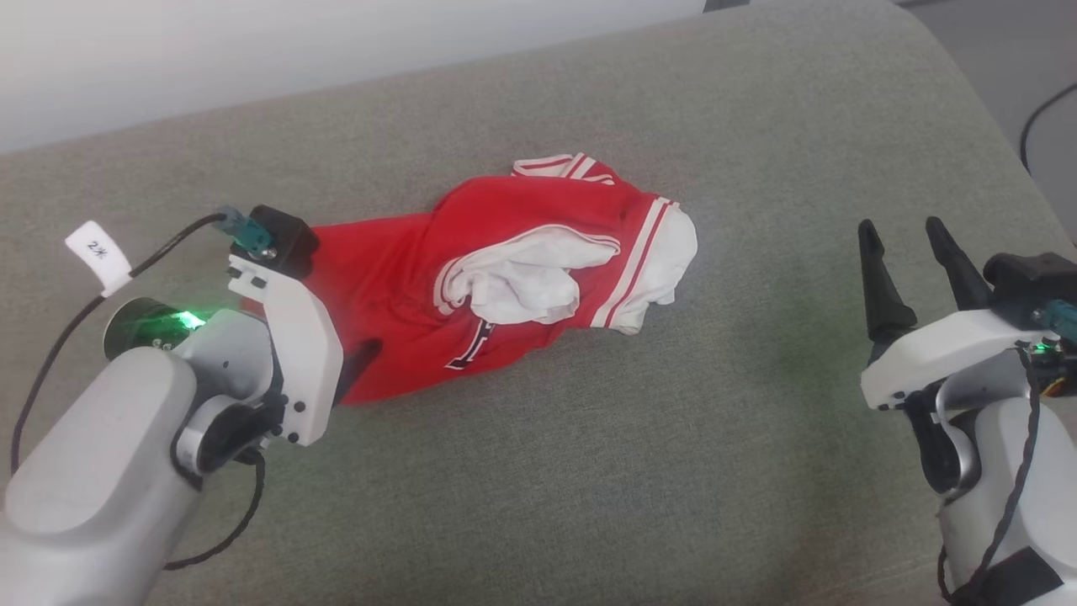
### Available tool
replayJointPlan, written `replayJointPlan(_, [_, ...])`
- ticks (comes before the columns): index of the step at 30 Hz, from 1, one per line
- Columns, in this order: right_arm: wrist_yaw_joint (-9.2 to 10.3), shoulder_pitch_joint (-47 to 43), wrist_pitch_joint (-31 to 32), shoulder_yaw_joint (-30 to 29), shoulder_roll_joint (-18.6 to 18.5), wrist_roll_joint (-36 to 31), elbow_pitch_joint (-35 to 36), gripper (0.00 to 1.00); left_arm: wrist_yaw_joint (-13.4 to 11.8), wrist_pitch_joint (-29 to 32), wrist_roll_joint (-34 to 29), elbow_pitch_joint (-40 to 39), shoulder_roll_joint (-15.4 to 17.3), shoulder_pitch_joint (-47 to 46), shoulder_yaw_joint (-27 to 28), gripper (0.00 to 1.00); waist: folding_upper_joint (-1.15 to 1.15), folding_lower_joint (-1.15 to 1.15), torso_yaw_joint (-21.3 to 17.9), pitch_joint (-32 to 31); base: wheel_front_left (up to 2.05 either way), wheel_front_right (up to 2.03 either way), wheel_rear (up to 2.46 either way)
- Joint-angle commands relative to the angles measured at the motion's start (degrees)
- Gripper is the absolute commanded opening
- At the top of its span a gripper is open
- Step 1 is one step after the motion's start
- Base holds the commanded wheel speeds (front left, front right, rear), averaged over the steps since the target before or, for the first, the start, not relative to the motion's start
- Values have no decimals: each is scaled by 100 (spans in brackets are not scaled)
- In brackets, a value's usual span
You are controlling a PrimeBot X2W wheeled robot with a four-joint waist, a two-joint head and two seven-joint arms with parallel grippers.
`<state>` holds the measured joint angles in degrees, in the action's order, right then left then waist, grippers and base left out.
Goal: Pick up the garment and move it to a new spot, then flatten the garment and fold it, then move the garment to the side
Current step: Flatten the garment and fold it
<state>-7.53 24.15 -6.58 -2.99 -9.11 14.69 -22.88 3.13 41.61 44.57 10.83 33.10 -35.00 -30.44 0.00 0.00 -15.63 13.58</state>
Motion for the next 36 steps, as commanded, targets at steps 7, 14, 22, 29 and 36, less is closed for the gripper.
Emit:
replayJointPlan(7, [8, 164, -125, 22, 37, 43, -117, 100, 116, -76, -264, 850, -178, -354, -235, 0, 0, 0, -24, 168, 0, 0, 0])
replayJointPlan(14, [8, 202, -167, -32, 5, -1, -183, 100, 225, -143, -136, 1281, -268, -529, -258, 0, 0, 0, 54, 228, 0, 0, 0])
replayJointPlan(22, [8, 116, -142, -191, -55, -87, -184, 100, 17, -179, 9, 1147, 64, -417, 26, 0, 0, 0, 260, 155, 0, 0, 0])
replayJointPlan(29, [8, 18, -63, -245, -20, -138, -140, 100, -273, -181, 134, 758, 697, 66, 388, 0, 0, 0, 428, 66, 0, 0, 0])
replayJointPlan(36, [8, -36, -16, -232, 1, -162, -94, 100, -452, -108, 360, 530, 790, 377, 515, 100, 0, 0, 568, -35, 0, 0, 0])
